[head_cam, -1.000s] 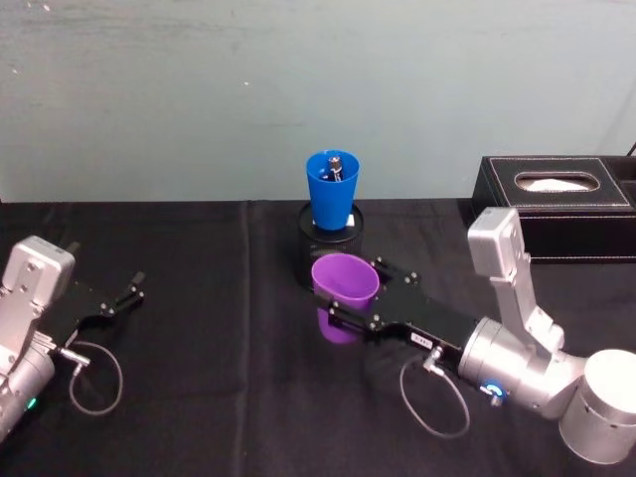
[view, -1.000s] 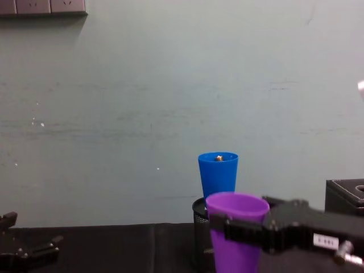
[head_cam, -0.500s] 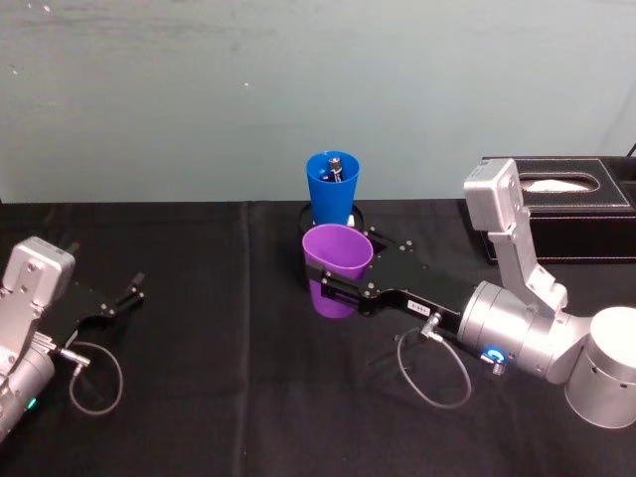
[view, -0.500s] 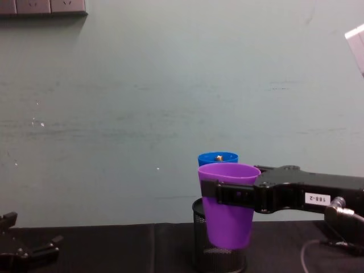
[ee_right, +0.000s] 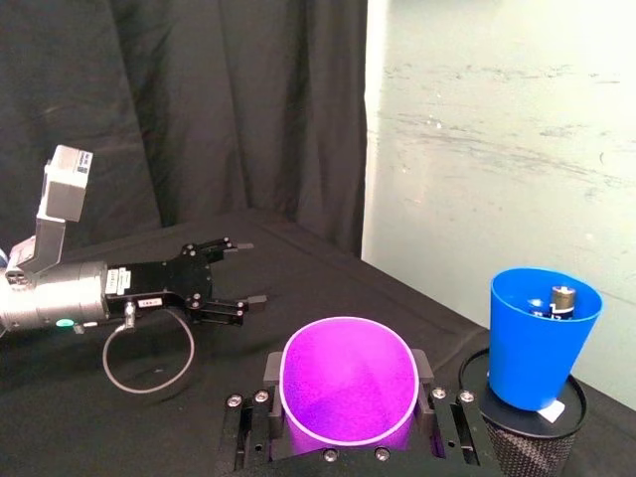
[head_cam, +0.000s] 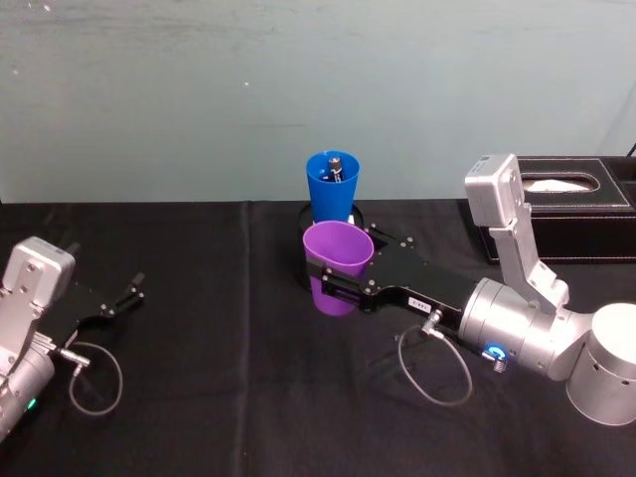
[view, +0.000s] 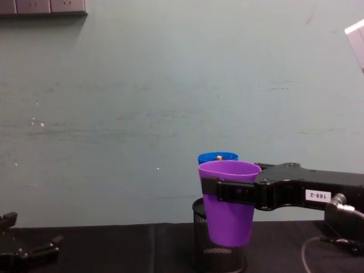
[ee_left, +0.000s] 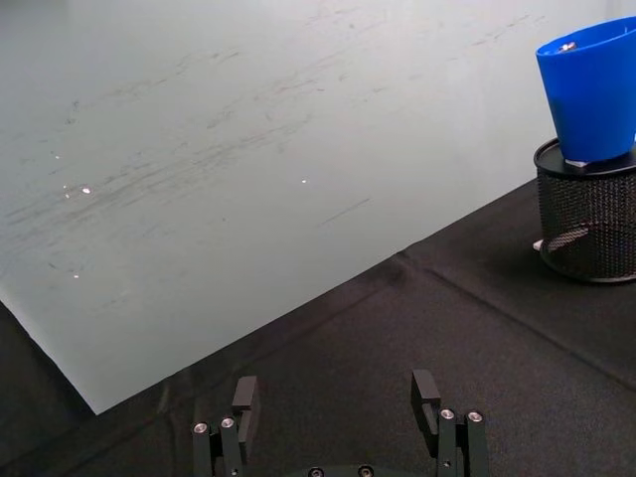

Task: Pick up one cup with a gripper and tap it against the other cup.

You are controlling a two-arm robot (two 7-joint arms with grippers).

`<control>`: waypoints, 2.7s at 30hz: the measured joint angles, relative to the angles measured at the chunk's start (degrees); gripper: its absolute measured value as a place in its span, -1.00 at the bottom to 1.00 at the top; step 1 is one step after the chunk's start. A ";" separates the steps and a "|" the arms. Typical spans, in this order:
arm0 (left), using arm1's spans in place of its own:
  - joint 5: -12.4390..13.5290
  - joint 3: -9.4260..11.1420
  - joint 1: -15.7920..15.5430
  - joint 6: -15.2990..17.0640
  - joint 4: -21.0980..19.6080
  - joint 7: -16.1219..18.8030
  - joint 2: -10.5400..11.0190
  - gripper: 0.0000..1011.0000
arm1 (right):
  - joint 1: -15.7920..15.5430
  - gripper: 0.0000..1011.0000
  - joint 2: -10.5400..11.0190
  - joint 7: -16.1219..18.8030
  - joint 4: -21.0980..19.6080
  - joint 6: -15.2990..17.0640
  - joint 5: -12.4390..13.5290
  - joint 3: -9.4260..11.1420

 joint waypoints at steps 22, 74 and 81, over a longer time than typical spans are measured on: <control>0.00 0.00 0.00 0.00 0.00 0.00 0.00 0.98 | -0.08 0.43 -0.11 0.04 0.10 -0.05 -0.05 0.09; 0.00 0.00 0.00 0.00 0.00 0.00 0.00 0.98 | -0.08 0.43 -0.11 0.04 0.10 -0.05 -0.09 0.09; 0.00 0.00 0.00 0.00 0.00 0.00 0.00 0.98 | -0.08 0.43 -0.11 0.04 0.10 -0.05 -0.10 0.09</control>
